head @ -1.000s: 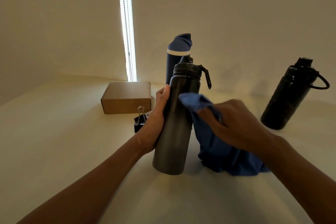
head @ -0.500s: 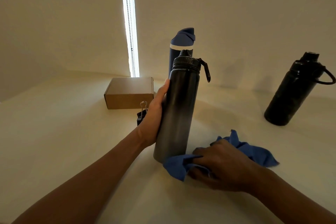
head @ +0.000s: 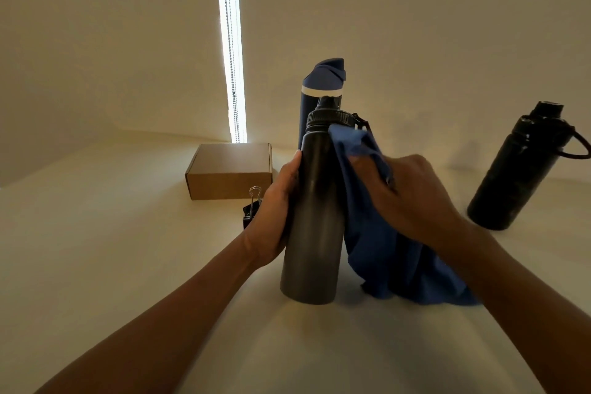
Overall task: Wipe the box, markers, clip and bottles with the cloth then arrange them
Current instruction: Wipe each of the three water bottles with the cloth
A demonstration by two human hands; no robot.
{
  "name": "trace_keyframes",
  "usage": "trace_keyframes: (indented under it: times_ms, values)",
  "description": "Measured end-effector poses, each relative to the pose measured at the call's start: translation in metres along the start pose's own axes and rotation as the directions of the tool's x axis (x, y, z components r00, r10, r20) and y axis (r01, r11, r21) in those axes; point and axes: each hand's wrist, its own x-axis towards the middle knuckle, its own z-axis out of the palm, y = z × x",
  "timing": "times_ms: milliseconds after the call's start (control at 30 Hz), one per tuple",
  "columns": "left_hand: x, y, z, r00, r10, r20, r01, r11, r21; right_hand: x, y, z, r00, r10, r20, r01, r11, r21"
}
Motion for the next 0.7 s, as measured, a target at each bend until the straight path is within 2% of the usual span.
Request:
trace_keyframes:
  times_ms: [100,167,233,267,333,367,467,533,567,633,700]
  values:
    - [0.000,0.003,0.000,1.000,0.016,0.002,-0.016,1.000,-0.006,-0.029,-0.008,0.009,0.972,-0.112,0.205,0.109,0.994,0.022]
    - [0.000,0.003,0.000,0.997,0.009,0.074,-0.005,0.999,-0.050,-0.052,-0.013,0.012,0.912,-0.131,0.388,0.112,0.991,0.072]
    - [0.000,0.002,-0.001,0.992,-0.009,0.122,0.021,0.995,-0.099,-0.065,-0.011,0.014,0.866,-0.156,0.474,0.150,0.987,0.051]
    - [0.001,-0.001,-0.003,0.993,-0.009,0.114,0.020,0.995,-0.101,-0.065,-0.010,0.011,0.875,-0.169,0.454,0.175,0.984,0.028]
    - [0.002,-0.005,-0.001,0.997,0.003,0.076,0.002,0.997,-0.071,-0.055,-0.004,0.004,0.930,-0.195,0.312,0.207,0.978,-0.003]
    - [0.000,-0.005,0.001,0.999,0.013,0.036,-0.012,0.999,-0.032,-0.047,0.000,0.001,0.950,-0.168,0.263,0.184,0.982,-0.034]
    - [0.001,-0.008,0.004,0.998,0.052,0.037,-0.053,0.998,0.019,-0.016,0.004,-0.009,0.986,-0.042,0.161,0.054,0.996,-0.071]
    - [0.003,-0.008,0.003,0.998,0.052,0.027,-0.053,0.998,0.031,-0.001,0.002,-0.012,0.997,-0.071,-0.021,0.070,0.995,-0.064]
    - [0.000,-0.004,0.006,0.998,0.057,0.017,-0.058,0.998,0.034,0.002,0.001,-0.011,0.995,-0.083,-0.062,0.080,0.996,-0.050]
    - [0.001,-0.003,0.003,0.998,0.068,0.010,-0.068,0.997,0.030,-0.002,0.000,-0.007,0.995,-0.061,-0.077,0.060,0.998,-0.011]
    - [-0.001,-0.002,0.002,0.997,0.074,0.016,-0.074,0.996,0.049,-0.010,-0.001,-0.005,0.997,0.039,-0.071,-0.034,0.997,0.063]
